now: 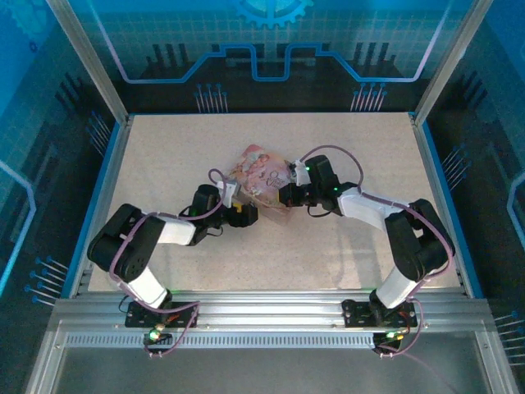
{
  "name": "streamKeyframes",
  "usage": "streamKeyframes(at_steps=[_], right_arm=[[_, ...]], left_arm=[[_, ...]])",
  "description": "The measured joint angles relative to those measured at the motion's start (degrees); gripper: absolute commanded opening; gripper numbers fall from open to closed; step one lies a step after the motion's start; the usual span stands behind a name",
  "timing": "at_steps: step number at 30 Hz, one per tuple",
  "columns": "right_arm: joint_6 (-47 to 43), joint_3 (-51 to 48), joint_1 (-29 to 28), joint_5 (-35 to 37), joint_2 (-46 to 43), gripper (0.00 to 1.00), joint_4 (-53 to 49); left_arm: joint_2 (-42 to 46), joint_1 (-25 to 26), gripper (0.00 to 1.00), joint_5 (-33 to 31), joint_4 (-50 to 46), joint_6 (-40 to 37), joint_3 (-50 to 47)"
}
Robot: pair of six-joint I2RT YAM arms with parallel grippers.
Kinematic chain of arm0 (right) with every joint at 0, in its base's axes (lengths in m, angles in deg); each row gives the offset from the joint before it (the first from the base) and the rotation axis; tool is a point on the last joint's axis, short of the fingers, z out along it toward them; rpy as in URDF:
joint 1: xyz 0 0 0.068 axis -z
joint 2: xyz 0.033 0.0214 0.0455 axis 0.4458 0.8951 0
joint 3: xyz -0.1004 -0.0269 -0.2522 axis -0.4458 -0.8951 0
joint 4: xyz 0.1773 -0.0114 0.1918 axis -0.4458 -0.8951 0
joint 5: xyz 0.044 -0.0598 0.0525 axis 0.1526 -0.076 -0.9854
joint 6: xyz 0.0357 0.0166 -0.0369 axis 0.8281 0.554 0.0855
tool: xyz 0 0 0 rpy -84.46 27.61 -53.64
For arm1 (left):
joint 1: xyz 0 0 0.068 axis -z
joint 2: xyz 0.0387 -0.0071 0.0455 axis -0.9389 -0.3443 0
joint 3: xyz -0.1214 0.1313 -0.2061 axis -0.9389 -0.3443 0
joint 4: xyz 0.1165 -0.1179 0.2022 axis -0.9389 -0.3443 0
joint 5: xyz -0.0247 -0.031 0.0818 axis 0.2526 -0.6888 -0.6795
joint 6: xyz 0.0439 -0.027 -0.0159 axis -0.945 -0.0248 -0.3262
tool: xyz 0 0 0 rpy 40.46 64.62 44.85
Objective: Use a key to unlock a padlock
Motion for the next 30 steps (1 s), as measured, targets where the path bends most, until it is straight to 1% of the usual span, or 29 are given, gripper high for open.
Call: streamKeyframes(at_steps=[12, 24, 26, 30], right_arm=[[-0.68, 0.07, 0.00, 0.02, 0.00, 0.00, -0.20], [-0.81, 0.07, 0.00, 0.02, 0.02, 0.00, -0.20], [-0.83, 0.07, 0.00, 0.02, 0.02, 0.00, -0.17], [-0.81, 0.07, 0.00, 0.02, 0.02, 0.00, -0.17]], left_arm=[[-5.14, -0.04, 0.73, 0.68, 6.12, -1.27, 0.24], [-6.71, 0.04, 0.62, 2.45, 7.41, -1.22, 0.94], [-6.73, 0.28, 0.58, 2.58, 7.39, -1.18, 0.94], [-6.73, 1.03, 0.56, 2.78, 7.39, -1.11, 0.92]])
